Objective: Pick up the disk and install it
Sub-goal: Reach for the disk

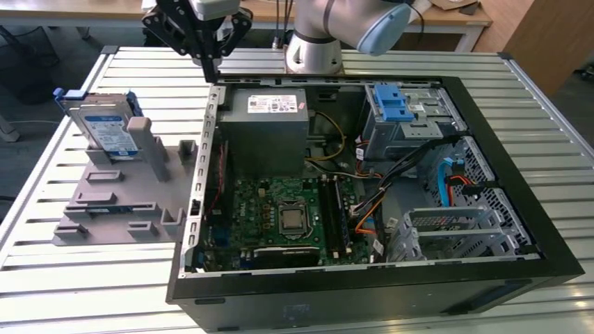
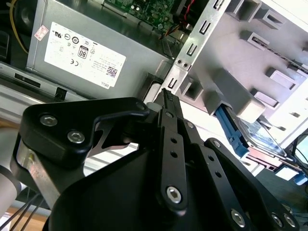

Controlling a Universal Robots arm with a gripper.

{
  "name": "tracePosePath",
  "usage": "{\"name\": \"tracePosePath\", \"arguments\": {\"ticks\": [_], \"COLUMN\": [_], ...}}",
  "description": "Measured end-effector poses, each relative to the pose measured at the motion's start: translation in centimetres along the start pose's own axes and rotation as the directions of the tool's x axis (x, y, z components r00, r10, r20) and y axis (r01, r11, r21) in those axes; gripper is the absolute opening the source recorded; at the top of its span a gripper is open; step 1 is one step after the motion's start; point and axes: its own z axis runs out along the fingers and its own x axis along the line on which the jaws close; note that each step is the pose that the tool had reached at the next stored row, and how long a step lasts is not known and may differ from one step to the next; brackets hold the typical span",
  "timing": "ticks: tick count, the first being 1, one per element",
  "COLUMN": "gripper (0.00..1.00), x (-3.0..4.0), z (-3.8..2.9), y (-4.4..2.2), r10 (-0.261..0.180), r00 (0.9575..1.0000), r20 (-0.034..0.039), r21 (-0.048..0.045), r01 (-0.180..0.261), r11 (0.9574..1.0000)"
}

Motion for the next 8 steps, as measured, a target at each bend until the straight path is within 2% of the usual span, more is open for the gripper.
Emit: {"name": "tracePosePath", "arguments": {"ticks": [8], "gripper": [0.11], "x": [0.52], "z": [0.03], "y": [0.07], "r10": [0.0], "r00": [1.0], "r20": [0.0], "r21": [0.0], "r01": [0.0], "r11": [1.0]}}
